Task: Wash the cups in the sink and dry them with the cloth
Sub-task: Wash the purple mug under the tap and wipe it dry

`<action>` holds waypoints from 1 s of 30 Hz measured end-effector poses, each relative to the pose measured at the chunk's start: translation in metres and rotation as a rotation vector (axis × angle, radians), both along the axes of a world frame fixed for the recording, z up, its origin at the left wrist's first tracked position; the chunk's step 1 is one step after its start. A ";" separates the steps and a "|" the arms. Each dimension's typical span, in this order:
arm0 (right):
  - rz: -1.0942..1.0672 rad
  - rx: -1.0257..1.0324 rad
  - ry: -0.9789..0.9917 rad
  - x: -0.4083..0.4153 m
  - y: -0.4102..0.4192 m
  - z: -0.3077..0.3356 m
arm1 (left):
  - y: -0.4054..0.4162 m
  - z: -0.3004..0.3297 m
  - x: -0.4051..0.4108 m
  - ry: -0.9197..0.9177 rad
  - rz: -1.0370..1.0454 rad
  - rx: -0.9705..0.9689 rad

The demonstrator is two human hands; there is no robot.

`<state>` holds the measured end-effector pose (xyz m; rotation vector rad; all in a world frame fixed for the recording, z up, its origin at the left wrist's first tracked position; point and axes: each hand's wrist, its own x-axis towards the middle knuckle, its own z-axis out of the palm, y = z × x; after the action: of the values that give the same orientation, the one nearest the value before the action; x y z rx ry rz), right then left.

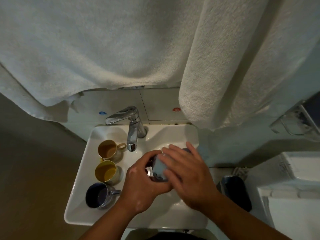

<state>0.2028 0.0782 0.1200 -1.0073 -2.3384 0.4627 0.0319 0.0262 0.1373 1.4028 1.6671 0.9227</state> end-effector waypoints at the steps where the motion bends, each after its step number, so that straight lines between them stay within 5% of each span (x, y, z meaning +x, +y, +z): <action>1: -0.078 -0.077 0.043 0.003 0.007 0.000 | 0.000 0.002 -0.001 0.004 -0.024 0.004; 5: -0.383 -0.484 0.267 0.008 0.021 0.007 | 0.001 0.007 -0.004 0.062 -0.105 0.046; 11: -0.116 -0.103 0.132 0.002 -0.004 0.015 | 0.000 0.010 -0.002 0.075 -0.099 0.104; 16: -0.357 -0.611 0.333 0.013 0.020 0.018 | 0.002 0.013 -0.008 0.092 -0.163 0.154; 19: -0.393 -0.727 0.265 0.014 0.023 0.012 | 0.002 0.012 -0.008 0.066 -0.139 0.103; 30: -0.343 -0.413 0.202 0.013 0.022 0.042 | 0.011 0.010 -0.010 0.131 -0.084 0.193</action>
<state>0.2159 0.0998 0.1625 -1.4446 -1.8787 0.8829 0.0218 0.0373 0.1475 1.6820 1.6338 0.9832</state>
